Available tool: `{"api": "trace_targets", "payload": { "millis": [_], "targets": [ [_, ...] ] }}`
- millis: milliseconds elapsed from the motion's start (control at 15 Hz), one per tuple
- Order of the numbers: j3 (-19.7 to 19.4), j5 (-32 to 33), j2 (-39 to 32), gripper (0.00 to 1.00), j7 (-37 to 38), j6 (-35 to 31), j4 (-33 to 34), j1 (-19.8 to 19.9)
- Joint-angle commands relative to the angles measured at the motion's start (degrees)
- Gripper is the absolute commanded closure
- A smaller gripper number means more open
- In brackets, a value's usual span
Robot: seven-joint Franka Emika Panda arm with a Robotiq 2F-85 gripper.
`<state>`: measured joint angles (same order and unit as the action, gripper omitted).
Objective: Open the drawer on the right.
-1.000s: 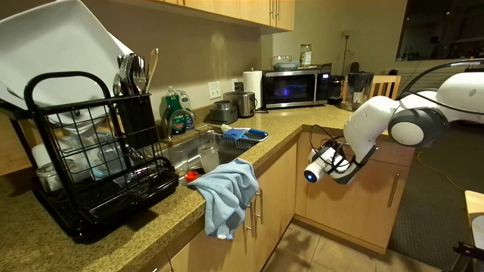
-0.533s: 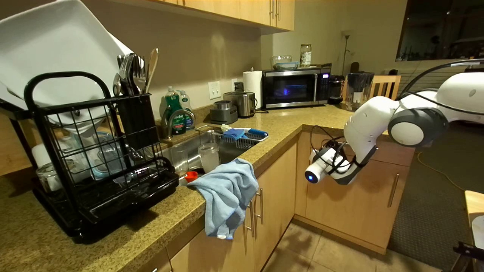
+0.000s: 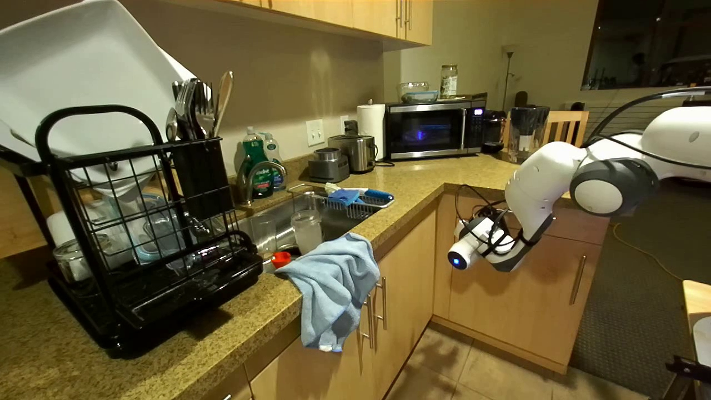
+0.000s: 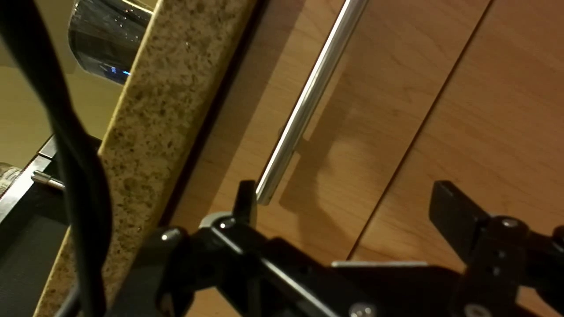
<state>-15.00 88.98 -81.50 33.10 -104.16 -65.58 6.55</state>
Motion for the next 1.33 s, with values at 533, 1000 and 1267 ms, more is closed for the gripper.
{"api": "trace_targets", "payload": {
  "millis": [533,1000,1267],
  "targets": [
    [-4.2,6.3,6.2,0.0,11.4,-4.7,-12.7,-0.8],
    [-3.9,16.5,12.2,0.0,23.8,-6.5,-24.0,-0.2],
    [-1.2,23.2,15.2,0.25,28.3,-7.5,-28.0,2.4]
  ]
}}
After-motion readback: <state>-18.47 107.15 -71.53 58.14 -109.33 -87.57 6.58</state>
